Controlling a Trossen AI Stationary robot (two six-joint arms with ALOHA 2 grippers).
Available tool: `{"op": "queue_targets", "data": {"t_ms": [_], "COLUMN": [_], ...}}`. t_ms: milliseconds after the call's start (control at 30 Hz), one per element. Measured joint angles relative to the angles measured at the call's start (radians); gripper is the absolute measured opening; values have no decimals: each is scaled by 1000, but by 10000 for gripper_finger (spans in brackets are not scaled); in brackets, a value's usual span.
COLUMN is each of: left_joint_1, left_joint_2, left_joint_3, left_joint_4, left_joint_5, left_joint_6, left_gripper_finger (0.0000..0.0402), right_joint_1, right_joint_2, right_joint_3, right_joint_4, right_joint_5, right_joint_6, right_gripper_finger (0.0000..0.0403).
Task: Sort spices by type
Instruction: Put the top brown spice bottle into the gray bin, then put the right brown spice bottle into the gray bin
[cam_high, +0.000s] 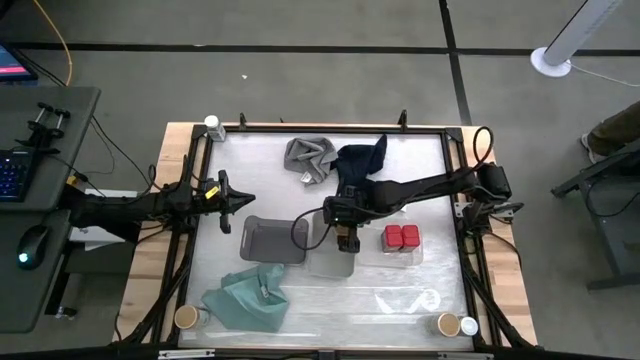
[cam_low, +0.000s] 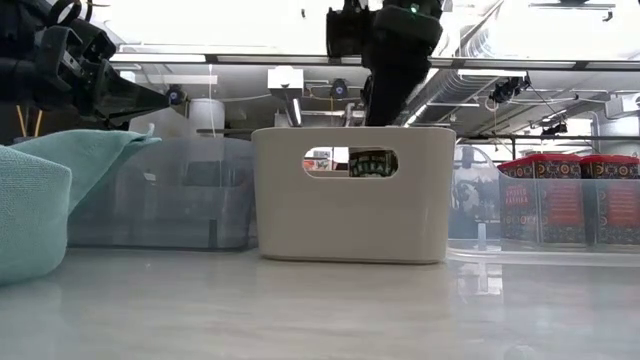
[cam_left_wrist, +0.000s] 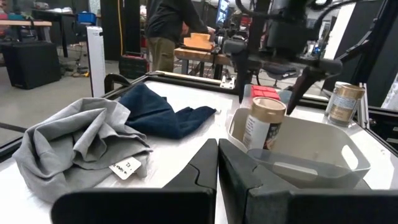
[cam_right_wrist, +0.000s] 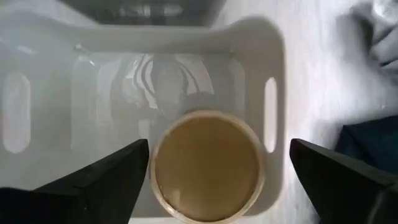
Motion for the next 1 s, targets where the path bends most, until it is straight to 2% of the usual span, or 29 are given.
{"op": "queue_targets", "data": {"t_ms": [233, 333, 433, 567, 700, 800, 900, 1000], "left_joint_1": [0, 0, 0, 0, 0, 0, 0, 0], "left_joint_2": [0, 0, 0, 0, 0, 0, 0, 0], "left_joint_3": [0, 0, 0, 0, 0, 0, 0, 0], "left_joint_4": [0, 0, 0, 0, 0, 0, 0, 0], "left_joint_5": [0, 0, 0, 0, 0, 0, 0, 0], "left_joint_6": [0, 0, 0, 0, 0, 0, 0, 0], "left_gripper_finger": [0, 0, 0, 0, 0, 0, 0, 0], "right_joint_1": [2, 35, 111, 275, 474, 597, 669, 693], "right_joint_2": [-3, -7, -14, -21, -39, -41, -41, -40], "right_joint_3": [228, 314, 343, 296, 194, 111, 39, 12], "right_joint_4": [-276, -422, -531, -608, -607, -596, -499, -432], "right_joint_5": [43, 1, -85, -194, -271, -427, -587, -615], "right_joint_6": [14, 109, 220, 387, 642, 841, 956, 1044], "right_gripper_finger": [390, 390, 391, 391, 391, 391, 391, 391]}}
